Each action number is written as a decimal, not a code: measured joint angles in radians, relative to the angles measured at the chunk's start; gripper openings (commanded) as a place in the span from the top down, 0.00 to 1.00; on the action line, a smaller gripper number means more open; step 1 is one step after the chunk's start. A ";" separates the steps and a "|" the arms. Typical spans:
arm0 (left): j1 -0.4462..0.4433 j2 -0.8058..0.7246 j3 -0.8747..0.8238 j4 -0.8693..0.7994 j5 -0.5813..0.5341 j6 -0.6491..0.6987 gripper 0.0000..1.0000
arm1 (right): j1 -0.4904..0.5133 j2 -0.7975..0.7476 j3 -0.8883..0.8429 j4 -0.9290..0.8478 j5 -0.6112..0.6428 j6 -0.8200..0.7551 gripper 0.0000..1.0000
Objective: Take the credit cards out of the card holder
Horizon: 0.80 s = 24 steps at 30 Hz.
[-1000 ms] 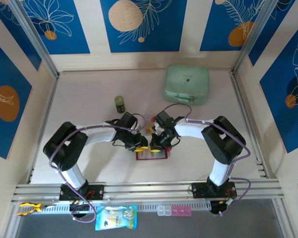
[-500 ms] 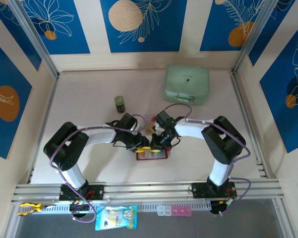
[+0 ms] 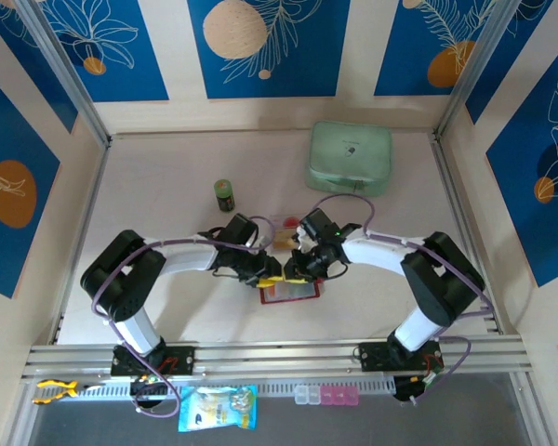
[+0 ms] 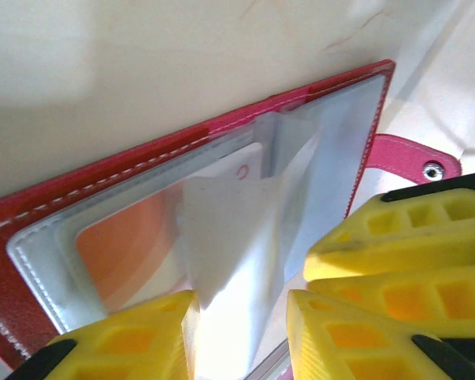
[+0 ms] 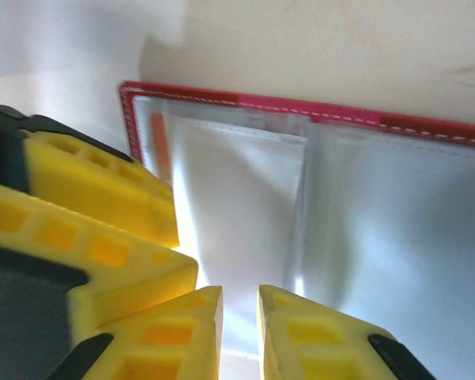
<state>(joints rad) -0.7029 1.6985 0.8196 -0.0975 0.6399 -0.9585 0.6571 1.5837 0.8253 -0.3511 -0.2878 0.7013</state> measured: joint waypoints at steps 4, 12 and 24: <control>-0.001 0.011 0.038 -0.004 0.006 0.012 0.66 | -0.042 -0.058 -0.024 -0.002 0.006 0.012 0.79; -0.005 0.051 0.096 -0.007 0.023 0.017 0.65 | -0.120 -0.142 -0.077 -0.042 0.040 0.014 0.78; -0.031 0.065 0.146 -0.072 -0.003 0.045 0.66 | -0.188 -0.200 -0.129 -0.086 0.066 0.016 0.70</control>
<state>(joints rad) -0.7341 1.7638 0.9653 -0.1696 0.6369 -0.9138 0.4686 1.3834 0.6968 -0.4374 -0.2222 0.7177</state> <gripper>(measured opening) 0.342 0.261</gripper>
